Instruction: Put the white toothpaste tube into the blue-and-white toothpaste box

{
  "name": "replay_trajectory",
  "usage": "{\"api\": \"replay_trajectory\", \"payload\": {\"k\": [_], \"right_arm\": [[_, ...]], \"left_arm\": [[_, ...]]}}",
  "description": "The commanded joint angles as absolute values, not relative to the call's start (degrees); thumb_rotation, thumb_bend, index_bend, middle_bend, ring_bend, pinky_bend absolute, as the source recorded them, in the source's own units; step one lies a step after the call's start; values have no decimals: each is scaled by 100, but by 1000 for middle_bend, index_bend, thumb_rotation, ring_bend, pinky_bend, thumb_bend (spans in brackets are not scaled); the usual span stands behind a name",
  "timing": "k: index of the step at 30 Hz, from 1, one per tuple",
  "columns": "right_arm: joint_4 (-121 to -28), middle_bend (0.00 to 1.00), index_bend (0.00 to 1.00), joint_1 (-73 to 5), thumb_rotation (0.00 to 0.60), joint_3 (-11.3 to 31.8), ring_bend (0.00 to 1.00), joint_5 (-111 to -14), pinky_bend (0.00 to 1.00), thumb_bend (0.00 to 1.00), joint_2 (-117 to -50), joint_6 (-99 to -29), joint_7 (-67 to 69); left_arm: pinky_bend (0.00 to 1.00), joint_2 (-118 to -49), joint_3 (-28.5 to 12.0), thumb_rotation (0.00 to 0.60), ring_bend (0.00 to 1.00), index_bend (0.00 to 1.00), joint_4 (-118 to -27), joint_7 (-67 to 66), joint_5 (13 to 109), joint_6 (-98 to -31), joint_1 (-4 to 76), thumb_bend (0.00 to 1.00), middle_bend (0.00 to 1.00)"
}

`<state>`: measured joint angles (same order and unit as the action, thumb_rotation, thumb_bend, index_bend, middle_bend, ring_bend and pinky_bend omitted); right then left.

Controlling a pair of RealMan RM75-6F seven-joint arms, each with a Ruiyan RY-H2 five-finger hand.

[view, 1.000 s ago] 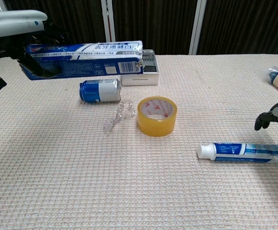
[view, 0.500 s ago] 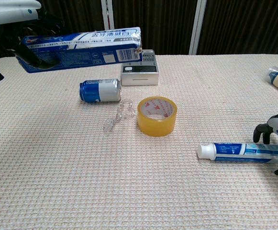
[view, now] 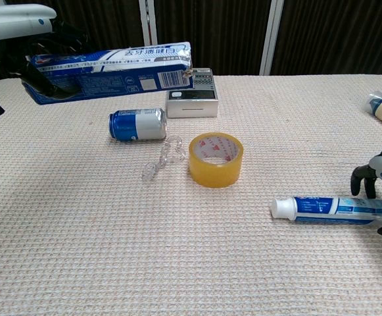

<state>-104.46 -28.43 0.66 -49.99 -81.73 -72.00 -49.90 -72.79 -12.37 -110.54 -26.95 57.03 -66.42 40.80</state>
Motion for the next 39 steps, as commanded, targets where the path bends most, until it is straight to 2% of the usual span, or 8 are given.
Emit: {"api": "replay_trajectory", "payload": {"k": [1, 13, 21, 30, 39], "right_arm": [[-10454, 425, 353, -2845, 600, 60, 168, -4987, 0, 217, -8169, -7202, -4984], [-10246, 454, 388, -2885, 600, 47, 189, -4965, 0, 217, -8311, -7145, -4949], [-10177, 534, 537, -2869, 600, 5, 246, -5148, 0, 233, -8333, -7187, -4886], [-10324, 580, 587, -2831, 600, 18, 274, -5350, 0, 375, -8216, -7239, -4739], [-10656, 647, 697, -2769, 600, 30, 342, -5664, 0, 631, -7940, -7371, -4602]], "left_arm": [[253, -7284, -1231, 600, 163, 359, -11047, -2679, 5698, -6646, 4079, 418, 332], [252, -7273, -1202, 600, 163, 359, -11031, -2635, 5705, -6668, 4070, 418, 332], [253, -7269, -1198, 600, 163, 360, -10978, -2478, 5719, -6647, 4039, 418, 332], [253, -7309, -1170, 600, 163, 362, -10820, -2183, 5881, -6581, 3993, 417, 332], [253, -7569, -1162, 600, 164, 363, -10361, -1383, 6522, -6687, 3843, 416, 336]]}}
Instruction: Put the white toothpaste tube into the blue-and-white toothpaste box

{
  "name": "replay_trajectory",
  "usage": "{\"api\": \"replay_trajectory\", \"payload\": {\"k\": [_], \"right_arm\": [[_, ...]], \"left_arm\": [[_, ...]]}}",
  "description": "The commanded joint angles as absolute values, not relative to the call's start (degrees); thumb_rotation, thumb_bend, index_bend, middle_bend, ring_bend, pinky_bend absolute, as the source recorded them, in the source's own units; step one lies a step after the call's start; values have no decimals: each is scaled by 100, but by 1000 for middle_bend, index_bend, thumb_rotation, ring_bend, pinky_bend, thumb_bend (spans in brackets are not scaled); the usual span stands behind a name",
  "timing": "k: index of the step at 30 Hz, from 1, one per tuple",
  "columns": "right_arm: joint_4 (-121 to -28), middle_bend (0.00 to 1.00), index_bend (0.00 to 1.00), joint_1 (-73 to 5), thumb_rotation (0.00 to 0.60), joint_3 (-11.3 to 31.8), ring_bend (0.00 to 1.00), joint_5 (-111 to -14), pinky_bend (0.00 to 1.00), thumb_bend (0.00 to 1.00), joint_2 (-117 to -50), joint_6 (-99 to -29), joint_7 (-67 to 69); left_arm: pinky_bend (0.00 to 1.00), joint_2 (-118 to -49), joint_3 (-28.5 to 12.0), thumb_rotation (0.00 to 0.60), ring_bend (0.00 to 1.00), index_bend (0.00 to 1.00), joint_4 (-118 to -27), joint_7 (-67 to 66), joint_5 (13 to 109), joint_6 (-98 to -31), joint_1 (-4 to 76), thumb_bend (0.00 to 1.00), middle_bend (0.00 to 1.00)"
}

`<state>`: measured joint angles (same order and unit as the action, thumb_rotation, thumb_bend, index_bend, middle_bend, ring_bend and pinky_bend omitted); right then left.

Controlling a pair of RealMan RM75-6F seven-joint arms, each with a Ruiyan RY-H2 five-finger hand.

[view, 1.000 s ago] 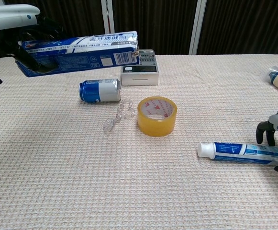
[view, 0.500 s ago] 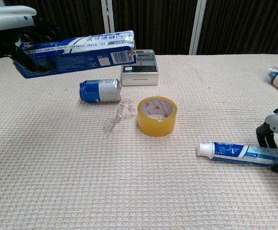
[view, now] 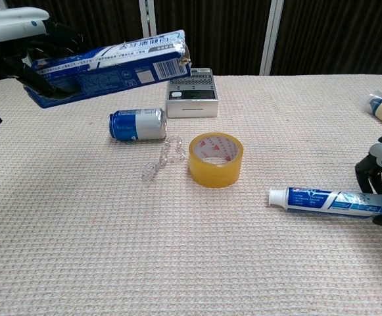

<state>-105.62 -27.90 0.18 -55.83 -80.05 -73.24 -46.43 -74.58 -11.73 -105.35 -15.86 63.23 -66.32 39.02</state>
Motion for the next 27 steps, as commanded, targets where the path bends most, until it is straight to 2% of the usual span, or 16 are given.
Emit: {"api": "replay_trajectory", "payload": {"k": [1, 17, 27], "right_arm": [[-10705, 647, 699, -2760, 600, 30, 342, -5695, 0, 638, -7906, -7388, -4594], [-11901, 661, 734, -2632, 600, 231, 365, -6464, 0, 674, -7109, -7828, -4362], [-13030, 675, 754, -2506, 600, 451, 379, -7013, 0, 696, -6302, -8197, -4359]], "left_arm": [[252, -7596, -1156, 600, 164, 363, -10317, -1336, 6566, -6695, 3832, 416, 336], [252, -7971, -1073, 600, 164, 370, -9736, -751, 6917, -6595, 3741, 416, 336], [253, -8413, -966, 600, 163, 381, -9113, -213, 7355, -6608, 3703, 417, 340]]}}
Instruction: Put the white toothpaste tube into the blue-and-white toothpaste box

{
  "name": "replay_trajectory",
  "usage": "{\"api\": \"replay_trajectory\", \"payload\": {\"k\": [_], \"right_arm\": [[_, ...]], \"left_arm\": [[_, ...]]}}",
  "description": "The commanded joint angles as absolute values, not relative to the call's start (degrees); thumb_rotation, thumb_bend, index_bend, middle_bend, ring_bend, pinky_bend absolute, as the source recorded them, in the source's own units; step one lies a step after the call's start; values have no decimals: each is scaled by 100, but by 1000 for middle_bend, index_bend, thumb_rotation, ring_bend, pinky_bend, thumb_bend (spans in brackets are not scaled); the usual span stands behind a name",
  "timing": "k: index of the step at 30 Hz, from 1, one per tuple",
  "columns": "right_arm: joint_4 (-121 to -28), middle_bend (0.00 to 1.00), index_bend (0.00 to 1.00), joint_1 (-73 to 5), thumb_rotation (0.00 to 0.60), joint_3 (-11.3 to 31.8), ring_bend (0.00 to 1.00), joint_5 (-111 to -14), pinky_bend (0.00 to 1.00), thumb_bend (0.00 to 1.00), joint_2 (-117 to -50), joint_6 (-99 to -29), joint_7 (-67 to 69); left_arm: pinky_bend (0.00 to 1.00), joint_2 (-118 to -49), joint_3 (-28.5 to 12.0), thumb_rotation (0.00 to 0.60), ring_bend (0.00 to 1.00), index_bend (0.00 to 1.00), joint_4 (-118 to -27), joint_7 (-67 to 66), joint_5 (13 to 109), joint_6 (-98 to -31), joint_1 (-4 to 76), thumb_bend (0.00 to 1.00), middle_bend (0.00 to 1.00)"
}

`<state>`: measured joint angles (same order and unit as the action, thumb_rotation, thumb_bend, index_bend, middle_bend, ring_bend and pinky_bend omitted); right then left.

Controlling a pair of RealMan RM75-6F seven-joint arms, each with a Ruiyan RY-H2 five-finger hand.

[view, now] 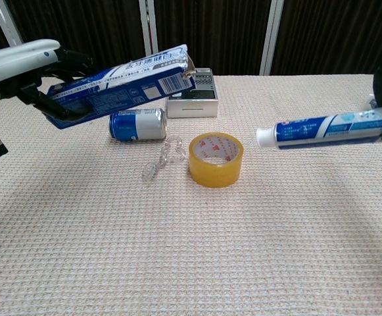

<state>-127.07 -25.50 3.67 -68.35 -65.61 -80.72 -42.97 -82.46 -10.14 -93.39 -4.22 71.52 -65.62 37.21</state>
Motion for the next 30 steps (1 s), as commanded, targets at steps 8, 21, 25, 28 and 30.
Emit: {"api": "replay_trajectory", "payload": {"k": [8, 21, 25, 28, 30], "right_arm": [[-13499, 675, 754, -2540, 600, 617, 379, -7521, 0, 697, -5878, -8288, -4697], [-13499, 675, 754, -2518, 600, 907, 379, -7965, 0, 698, -5473, -8358, -4735], [-13499, 675, 754, -2488, 600, 896, 379, -8027, 0, 698, -5461, -8315, -4688], [-13499, 675, 754, -2466, 600, 862, 379, -8082, 0, 698, -5489, -8266, -4675], [-13499, 675, 754, -2454, 600, 851, 379, -8108, 0, 698, -5519, -8239, -4664]], "left_arm": [[252, -9040, -935, 600, 164, 396, -8270, 713, 8026, -6960, 3685, 417, 344], [252, -9418, -811, 600, 164, 396, -7678, 1351, 8393, -7103, 3626, 416, 348], [252, -9464, -852, 600, 164, 396, -7643, 1454, 8467, -7210, 3615, 416, 352], [252, -9453, -874, 600, 164, 396, -7654, 1448, 8463, -7233, 3598, 416, 352], [253, -9432, -882, 600, 164, 396, -7672, 1408, 8446, -7207, 3597, 416, 352]]}}
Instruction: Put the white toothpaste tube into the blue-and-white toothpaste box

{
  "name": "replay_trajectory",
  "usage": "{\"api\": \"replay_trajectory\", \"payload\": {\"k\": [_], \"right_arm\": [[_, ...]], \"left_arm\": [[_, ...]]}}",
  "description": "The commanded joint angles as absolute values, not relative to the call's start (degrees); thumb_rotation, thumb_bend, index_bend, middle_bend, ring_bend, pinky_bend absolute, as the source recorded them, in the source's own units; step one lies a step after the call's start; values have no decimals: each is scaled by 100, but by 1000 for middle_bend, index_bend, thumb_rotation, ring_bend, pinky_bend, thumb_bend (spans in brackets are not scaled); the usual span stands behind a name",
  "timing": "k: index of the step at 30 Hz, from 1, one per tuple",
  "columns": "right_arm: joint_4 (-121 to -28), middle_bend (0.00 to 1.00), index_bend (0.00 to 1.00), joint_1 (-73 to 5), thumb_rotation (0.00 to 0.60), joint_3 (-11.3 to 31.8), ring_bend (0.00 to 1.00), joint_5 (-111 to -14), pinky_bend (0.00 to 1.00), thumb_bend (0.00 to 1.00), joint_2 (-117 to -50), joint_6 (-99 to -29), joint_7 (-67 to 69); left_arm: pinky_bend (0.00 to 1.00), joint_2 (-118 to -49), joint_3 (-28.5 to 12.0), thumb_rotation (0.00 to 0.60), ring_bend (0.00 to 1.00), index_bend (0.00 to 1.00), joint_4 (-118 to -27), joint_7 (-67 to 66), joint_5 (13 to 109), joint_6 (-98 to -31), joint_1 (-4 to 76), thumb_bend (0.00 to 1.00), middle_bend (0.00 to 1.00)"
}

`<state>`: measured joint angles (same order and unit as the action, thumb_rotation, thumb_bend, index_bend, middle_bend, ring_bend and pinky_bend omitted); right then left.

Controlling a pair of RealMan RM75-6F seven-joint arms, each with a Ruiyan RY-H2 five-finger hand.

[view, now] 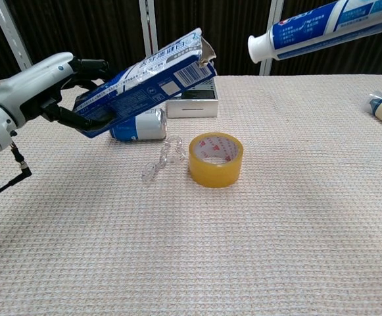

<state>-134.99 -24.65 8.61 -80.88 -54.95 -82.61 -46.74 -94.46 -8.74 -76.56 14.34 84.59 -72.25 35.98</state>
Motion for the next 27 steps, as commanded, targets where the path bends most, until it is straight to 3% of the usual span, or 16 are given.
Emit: {"api": "replay_trajectory", "payload": {"k": [1, 27], "right_arm": [[-13499, 675, 754, -2454, 600, 854, 379, -8114, 0, 698, -5533, -8228, -4659], [-13499, 675, 754, -2549, 600, 970, 379, -7964, 0, 699, -5929, -7971, -4760]], "left_arm": [[252, -9435, -895, 600, 164, 396, -7679, 1404, 8437, -7206, 3597, 416, 352], [252, -9584, -883, 600, 164, 397, -7675, 1454, 8624, -7207, 3641, 416, 352]]}}
